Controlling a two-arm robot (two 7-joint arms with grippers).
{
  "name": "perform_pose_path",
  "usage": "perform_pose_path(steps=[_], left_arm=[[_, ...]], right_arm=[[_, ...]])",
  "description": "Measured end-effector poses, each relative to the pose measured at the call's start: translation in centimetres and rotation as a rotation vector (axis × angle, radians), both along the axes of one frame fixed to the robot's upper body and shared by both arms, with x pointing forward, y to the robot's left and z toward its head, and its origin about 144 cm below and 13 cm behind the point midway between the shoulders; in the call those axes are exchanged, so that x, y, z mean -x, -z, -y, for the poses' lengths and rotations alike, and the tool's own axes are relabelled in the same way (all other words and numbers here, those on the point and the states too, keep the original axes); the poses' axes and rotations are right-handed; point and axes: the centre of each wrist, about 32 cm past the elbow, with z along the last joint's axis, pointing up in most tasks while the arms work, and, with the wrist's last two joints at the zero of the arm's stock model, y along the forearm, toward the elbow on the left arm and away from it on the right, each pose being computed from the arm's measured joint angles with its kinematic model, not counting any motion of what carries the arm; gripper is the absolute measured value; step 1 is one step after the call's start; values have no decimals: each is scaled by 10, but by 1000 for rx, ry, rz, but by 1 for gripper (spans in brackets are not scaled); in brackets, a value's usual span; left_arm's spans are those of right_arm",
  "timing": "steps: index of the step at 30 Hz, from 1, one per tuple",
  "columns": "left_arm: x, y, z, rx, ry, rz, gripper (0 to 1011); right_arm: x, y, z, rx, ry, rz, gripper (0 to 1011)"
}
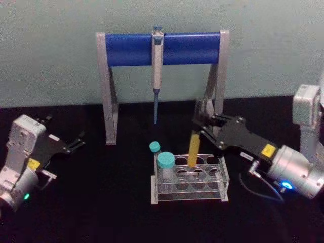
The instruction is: Pick up the test tube from the test tube rack, shake it, then place it back into the test tube rack.
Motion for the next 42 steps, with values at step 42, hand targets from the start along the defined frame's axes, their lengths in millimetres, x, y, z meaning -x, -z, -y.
perform_pose_path(steps=[42], left_arm=[[0,0,0,0,0,0,1010]], right_arm=[[-47,1,5,-8,87,5,229]])
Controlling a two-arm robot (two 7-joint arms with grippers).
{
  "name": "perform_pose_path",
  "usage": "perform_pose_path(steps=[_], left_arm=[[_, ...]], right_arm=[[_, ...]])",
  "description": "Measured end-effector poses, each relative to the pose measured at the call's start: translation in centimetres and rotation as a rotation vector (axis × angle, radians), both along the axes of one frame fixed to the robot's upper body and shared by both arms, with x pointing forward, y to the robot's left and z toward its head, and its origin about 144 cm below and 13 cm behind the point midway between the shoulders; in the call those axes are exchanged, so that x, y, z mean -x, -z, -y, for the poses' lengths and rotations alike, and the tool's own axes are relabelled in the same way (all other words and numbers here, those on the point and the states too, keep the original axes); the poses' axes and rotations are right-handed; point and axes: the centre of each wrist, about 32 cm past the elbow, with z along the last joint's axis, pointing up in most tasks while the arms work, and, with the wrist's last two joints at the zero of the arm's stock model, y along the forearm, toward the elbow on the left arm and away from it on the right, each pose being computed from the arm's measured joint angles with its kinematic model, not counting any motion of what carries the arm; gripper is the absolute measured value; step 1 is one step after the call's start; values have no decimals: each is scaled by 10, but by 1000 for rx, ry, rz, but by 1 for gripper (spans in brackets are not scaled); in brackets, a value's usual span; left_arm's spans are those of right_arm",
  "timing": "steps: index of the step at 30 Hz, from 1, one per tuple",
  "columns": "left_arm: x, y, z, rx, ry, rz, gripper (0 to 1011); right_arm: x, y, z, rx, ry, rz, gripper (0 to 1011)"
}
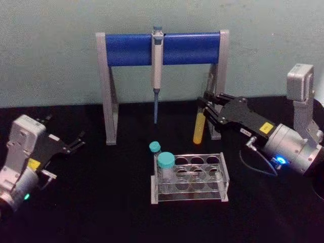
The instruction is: Pick up the test tube from the test tube rack, shake it, then place it back into the test tube rack.
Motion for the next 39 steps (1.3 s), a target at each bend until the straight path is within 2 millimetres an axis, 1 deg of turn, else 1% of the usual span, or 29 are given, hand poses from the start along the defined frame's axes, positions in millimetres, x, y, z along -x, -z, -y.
perform_pose_path(steps=[12,22,27,32,39], left_arm=[[0,0,0,0,0,0,1010],[0,0,0,0,0,0,1009],[0,0,0,0,0,0,1010],[0,0,0,0,0,0,1010],[0,0,0,0,0,0,1010]], right_arm=[[3,-2,-1,-2,-12,9,229],[21,-6,1,-12,-39,20,229],[31,-3,2,-8,-39,9,229],[37,2,3,-7,-33,-10,229],[39,7,5,-2,-23,-21,229]])
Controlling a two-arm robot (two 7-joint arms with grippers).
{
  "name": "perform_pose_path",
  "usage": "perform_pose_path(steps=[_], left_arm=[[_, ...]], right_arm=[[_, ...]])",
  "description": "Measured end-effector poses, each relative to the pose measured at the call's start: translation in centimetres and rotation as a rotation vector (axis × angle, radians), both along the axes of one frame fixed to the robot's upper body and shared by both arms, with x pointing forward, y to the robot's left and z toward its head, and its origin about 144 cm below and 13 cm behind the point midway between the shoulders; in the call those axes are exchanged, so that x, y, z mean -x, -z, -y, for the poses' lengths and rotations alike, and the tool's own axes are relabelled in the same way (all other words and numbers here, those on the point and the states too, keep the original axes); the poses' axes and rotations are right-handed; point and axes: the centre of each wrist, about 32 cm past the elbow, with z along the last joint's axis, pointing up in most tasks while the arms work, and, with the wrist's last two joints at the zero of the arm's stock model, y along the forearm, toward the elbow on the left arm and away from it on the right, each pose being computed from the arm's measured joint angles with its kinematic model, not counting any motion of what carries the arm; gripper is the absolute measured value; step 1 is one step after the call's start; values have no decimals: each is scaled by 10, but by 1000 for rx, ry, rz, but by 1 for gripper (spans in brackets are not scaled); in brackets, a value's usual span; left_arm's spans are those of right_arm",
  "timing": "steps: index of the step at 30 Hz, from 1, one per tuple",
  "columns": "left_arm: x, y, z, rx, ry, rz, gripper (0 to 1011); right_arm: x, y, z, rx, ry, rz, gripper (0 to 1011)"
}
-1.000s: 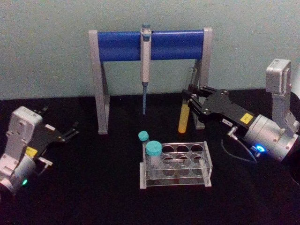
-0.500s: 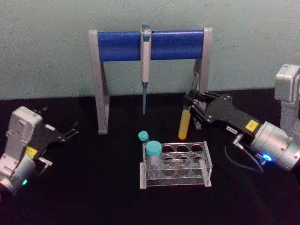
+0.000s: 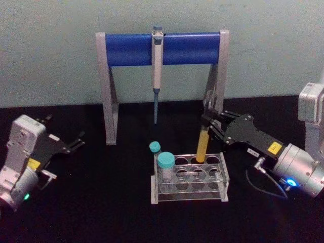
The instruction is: Pick up the test tube from the test tube rack, shake it, then place it back into the test tube rack.
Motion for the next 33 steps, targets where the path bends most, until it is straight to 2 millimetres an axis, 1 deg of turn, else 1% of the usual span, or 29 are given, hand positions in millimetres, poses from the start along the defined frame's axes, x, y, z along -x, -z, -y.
perform_pose_path(steps=[25,33], left_arm=[[0,0,0,0,0,0,1010],[0,0,0,0,0,0,1009]], right_arm=[[-11,13,-2,23,-9,1,229],[-13,20,-3,25,-12,-19,229]])
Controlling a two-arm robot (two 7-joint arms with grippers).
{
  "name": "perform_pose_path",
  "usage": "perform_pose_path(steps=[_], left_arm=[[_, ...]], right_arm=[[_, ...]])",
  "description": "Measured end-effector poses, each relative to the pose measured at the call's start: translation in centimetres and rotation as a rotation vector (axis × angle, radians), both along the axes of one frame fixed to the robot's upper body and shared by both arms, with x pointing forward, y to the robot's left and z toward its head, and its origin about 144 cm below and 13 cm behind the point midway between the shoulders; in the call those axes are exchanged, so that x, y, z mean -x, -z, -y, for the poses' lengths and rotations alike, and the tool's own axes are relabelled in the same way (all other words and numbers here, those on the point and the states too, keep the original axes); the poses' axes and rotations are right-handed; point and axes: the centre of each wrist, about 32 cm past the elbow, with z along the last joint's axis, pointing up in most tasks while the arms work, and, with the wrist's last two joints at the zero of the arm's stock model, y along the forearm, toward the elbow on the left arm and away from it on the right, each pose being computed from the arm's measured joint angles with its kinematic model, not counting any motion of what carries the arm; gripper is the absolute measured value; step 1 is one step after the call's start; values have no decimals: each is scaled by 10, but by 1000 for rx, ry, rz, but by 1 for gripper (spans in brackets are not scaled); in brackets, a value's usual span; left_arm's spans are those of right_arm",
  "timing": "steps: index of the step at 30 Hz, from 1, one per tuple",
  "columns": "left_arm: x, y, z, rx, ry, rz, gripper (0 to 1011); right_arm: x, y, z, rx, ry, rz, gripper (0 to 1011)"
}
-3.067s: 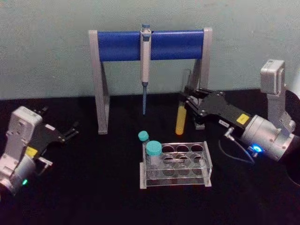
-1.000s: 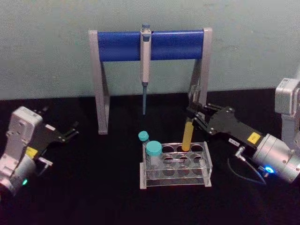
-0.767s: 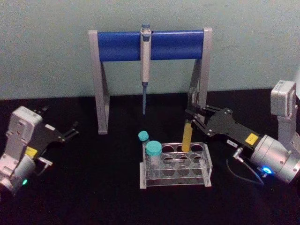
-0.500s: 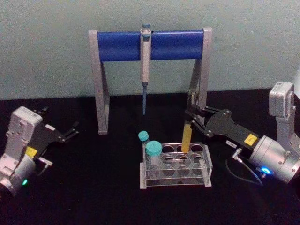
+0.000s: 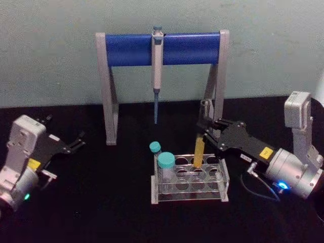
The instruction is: Pick up the test tube from the test tube rack, shake it, then place it back into the test tube rack.
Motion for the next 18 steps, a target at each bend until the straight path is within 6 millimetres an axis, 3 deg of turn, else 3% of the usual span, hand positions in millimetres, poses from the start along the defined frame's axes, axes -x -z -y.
perform_pose_path(steps=[18], left_arm=[[0,0,0,0,0,0,1010]], right_arm=[[1,18,-1,0,12,-49,229]])
